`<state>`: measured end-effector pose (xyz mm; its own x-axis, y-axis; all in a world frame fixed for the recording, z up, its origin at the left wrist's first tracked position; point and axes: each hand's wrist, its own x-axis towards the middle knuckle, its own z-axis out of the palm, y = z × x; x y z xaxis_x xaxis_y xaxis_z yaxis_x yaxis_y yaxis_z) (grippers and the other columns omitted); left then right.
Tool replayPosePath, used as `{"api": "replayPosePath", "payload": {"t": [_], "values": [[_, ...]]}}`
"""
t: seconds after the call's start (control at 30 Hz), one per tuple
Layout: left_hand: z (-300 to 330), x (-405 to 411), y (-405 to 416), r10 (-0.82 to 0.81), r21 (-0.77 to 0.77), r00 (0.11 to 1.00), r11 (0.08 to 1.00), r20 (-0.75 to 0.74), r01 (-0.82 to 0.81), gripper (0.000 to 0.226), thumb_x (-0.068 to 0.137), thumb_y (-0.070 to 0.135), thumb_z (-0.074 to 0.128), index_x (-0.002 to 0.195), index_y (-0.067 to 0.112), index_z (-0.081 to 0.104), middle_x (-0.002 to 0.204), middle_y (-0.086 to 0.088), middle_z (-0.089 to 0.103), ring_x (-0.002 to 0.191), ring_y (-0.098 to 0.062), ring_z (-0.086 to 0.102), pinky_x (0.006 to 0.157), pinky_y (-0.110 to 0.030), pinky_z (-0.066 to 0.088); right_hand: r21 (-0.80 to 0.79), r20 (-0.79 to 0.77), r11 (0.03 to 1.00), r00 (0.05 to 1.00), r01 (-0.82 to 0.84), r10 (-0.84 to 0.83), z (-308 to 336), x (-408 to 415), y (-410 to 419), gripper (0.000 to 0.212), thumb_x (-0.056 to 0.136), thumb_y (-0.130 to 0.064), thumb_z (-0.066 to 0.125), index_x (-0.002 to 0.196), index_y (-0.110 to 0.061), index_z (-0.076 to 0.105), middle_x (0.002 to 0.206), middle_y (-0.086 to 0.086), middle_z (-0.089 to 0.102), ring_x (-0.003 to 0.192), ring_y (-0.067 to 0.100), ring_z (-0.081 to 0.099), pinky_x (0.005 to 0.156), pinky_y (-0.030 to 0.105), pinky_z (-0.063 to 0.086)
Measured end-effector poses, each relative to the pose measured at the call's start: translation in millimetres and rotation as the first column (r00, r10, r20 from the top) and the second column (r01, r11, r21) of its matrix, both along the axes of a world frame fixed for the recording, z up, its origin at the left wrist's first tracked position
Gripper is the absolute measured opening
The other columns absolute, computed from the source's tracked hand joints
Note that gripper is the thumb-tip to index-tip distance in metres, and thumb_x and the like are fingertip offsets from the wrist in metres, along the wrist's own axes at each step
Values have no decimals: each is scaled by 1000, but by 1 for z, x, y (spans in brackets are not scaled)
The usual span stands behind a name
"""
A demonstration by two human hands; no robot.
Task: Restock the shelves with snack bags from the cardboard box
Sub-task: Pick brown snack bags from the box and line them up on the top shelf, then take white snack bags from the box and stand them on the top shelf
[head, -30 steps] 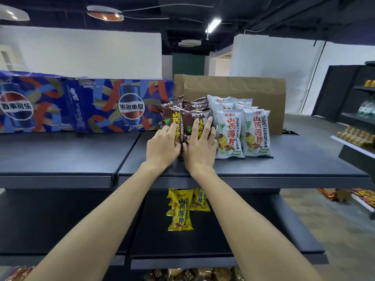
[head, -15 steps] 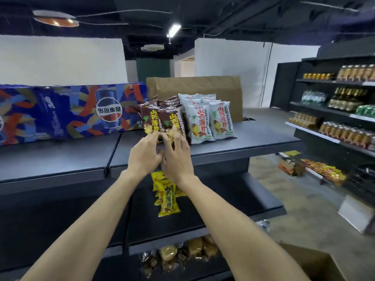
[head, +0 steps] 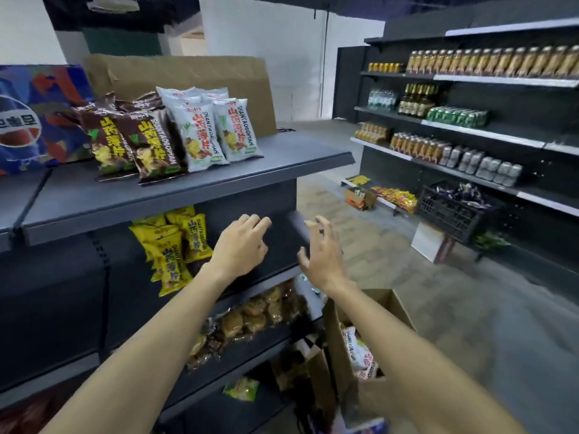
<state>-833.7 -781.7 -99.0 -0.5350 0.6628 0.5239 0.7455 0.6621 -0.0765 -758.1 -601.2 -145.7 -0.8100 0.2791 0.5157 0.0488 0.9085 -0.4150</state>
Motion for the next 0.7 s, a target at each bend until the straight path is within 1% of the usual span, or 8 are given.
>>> {"api": "replayPosePath", "payload": {"t": [0.13,0.2,0.27,0.33,0.4,0.47,0.53,0.7], "values": [[-24,13,57,20,-85,986,996,166,-6,31,86,17,53,117,15,52,104,-3,57,100,-26,53,71,-38,47,-67,85,997,996,29,-24,-20,22,58,50,86,-20,59,134,-13,44,142,13,36,125,32,40,103,41,39],[-38,20,90,52,-171,964,985,262,-6,22,86,19,51,107,17,48,99,-1,57,95,-27,55,66,-38,46,-169,241,985,970,29,12,-34,37,94,47,89,-24,56,134,-14,45,131,13,46,117,32,49,96,40,43],[-58,30,122,76,-229,937,973,342,5,15,85,21,51,99,18,44,95,-1,57,89,-30,57,64,-39,46,-272,394,962,915,21,91,-46,54,132,38,92,-28,55,126,-14,49,116,13,58,107,32,57,91,42,47],[-82,43,150,91,-263,911,965,403,20,16,87,23,50,101,16,47,100,-4,59,93,-32,57,65,-37,42,-271,464,960,883,67,70,-61,70,172,36,91,-25,57,123,-11,51,108,14,62,103,32,60,90,40,48],[-109,59,173,105,-284,881,958,462,34,19,88,25,51,104,14,51,107,-7,59,101,-32,55,71,-37,43,-227,558,967,829,115,32,-79,84,208,41,89,-27,59,125,-10,51,115,15,62,110,33,58,92,37,47],[-138,76,188,123,-296,843,954,523,45,19,88,28,55,101,14,53,108,-9,57,103,-33,53,77,-40,48,-175,711,978,702,115,45,-99,95,234,39,87,-31,60,121,-12,53,123,14,61,114,30,55,92,34,46],[-164,89,197,143,-308,799,950,584,56,21,87,33,57,97,15,54,105,-9,57,101,-32,54,77,-42,50,-161,789,982,610,96,70,-119,105,248,39,87,-30,61,121,-13,55,125,13,60,116,29,54,91,32,44],[-209,100,209,171,-344,722,934,670,98,19,91,29,53,103,15,55,102,-7,55,97,-29,56,71,-38,48,-215,816,969,566,118,113,-161,116,252,42,90,-27,58,128,-11,52,125,13,60,115,30,55,90,34,46]]}}
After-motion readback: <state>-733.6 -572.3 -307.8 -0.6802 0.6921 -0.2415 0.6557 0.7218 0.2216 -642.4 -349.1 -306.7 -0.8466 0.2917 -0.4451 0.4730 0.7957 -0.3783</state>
